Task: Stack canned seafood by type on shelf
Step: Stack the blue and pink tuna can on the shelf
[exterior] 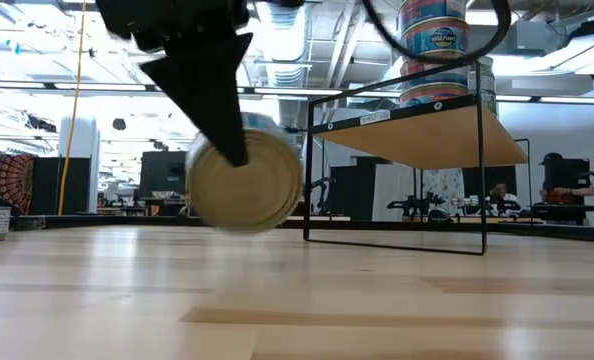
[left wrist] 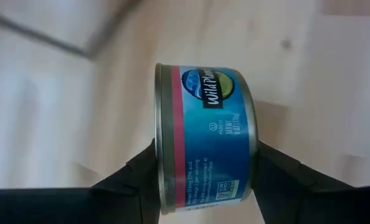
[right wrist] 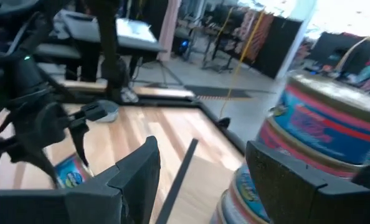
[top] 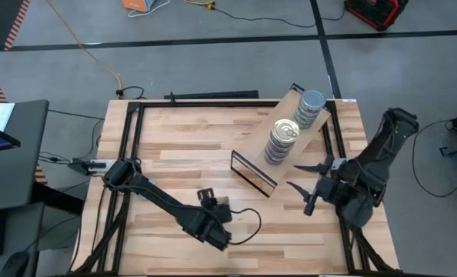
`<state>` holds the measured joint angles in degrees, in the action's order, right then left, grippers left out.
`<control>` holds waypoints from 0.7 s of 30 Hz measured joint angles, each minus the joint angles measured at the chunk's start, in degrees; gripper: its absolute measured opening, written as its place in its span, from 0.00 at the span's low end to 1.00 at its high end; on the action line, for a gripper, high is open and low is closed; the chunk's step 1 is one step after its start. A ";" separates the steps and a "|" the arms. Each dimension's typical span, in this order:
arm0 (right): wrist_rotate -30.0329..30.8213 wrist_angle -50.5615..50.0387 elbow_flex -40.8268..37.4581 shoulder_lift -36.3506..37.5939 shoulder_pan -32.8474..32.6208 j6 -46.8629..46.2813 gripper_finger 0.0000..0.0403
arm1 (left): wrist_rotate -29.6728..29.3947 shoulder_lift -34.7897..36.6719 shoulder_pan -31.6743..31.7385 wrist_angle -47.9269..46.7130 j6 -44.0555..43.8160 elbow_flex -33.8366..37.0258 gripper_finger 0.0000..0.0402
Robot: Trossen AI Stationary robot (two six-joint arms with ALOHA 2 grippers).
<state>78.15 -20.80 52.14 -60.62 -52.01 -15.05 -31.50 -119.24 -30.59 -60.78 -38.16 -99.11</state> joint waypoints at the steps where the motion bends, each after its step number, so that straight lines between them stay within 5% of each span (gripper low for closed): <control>1: 1.61 0.00 0.00 0.00 -0.74 -0.03 0.67 | -2.75 0.00 -0.26 0.03 3.06 0.00 0.47; 6: 7.61 -0.80 0.04 -0.95 -4.80 -2.12 0.67 | -11.13 0.04 -1.24 5.89 28.04 -0.02 0.47; 15: 11.87 3.15 0.04 -0.68 -10.55 -5.56 0.67 | 2.57 4.07 1.39 27.02 63.98 -0.05 0.47; 21: 11.87 4.16 0.04 -0.87 -16.08 -11.44 0.67 | 3.77 8.61 1.77 38.04 80.64 -0.07 0.47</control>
<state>90.02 -16.63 52.18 -61.49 -68.09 -26.49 -27.73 -110.63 -28.82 -22.74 42.48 -99.18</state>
